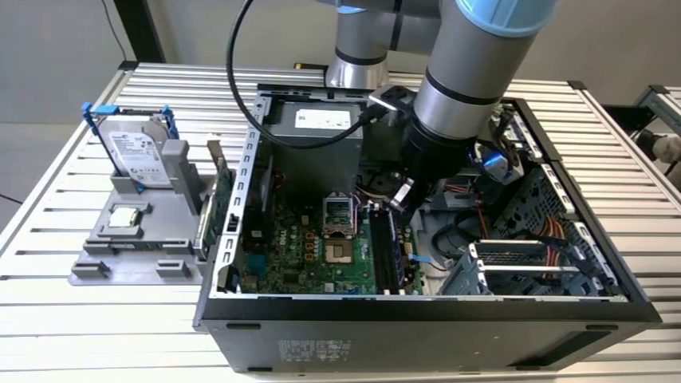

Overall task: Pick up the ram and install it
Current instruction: 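Press down the ram until it locks into place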

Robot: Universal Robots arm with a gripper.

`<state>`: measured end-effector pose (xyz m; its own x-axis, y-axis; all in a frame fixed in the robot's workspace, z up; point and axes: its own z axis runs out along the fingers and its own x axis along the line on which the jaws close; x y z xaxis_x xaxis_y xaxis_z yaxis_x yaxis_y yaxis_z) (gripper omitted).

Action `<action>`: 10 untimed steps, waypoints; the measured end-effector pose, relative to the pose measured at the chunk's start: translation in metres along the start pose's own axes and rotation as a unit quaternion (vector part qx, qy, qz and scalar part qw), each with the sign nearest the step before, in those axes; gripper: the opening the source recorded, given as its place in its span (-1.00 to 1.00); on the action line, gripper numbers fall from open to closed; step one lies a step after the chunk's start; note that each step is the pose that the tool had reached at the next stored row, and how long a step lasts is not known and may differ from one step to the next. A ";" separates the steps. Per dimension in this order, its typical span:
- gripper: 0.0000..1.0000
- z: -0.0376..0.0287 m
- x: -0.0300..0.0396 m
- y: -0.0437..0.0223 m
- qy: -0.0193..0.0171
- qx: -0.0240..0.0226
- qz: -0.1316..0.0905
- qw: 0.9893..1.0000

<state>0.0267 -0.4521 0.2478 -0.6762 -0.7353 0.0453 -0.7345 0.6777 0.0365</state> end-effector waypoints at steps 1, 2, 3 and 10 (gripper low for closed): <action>-1.00 0.0000 -0.0001 -0.0001 0.000 0.000 -0.007 1.000; -1.00 0.0000 -0.0001 -0.0001 0.001 0.001 -0.014 1.000; -1.00 0.0000 -0.0001 -0.0001 0.001 0.001 -0.022 1.000; -1.00 0.0000 -0.0001 -0.0001 0.003 0.003 -0.069 0.998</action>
<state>0.0269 -0.4521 0.2478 -0.5683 -0.8216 0.0458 -0.8209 0.5699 0.0371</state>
